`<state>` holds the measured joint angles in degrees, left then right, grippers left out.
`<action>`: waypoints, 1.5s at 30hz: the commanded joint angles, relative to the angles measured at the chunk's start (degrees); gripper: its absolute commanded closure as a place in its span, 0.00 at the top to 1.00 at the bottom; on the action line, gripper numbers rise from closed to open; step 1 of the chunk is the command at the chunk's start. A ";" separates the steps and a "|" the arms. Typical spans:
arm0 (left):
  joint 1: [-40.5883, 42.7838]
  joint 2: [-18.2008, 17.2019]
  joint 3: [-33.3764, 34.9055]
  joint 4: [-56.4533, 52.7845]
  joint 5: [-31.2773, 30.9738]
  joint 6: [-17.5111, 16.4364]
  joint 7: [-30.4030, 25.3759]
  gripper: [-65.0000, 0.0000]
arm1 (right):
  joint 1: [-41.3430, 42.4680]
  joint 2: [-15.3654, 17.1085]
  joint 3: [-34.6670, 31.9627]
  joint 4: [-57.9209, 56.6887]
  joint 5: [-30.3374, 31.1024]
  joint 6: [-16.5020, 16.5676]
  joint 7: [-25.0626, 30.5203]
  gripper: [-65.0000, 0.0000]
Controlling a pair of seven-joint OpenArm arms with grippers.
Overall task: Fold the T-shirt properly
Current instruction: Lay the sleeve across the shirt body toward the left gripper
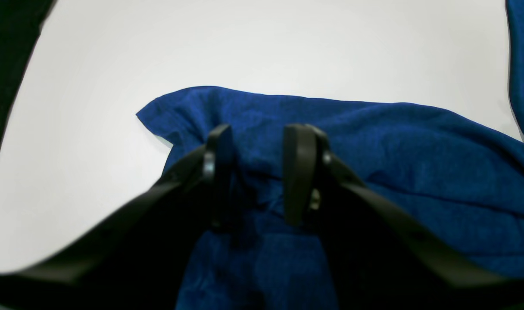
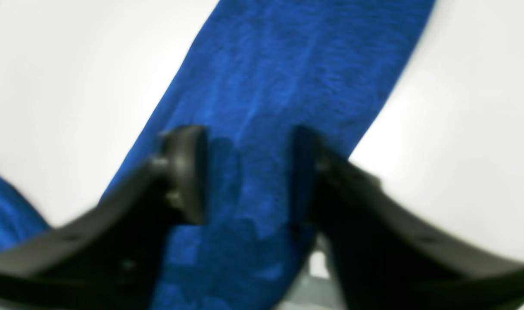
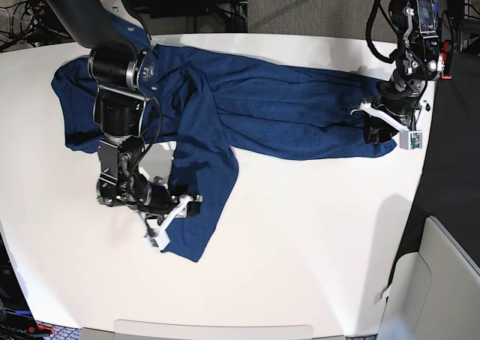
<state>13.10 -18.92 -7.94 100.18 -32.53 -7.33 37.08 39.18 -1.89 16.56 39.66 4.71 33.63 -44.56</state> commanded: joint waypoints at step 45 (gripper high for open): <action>0.83 1.38 -8.98 1.14 -0.39 -0.18 -1.96 0.30 | -12.32 -7.11 -53.00 35.55 41.75 6.37 -22.74 0.01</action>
<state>14.44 -16.84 -16.47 100.27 -32.53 -7.33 36.36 25.15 -8.25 -36.67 74.15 45.06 39.68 -68.38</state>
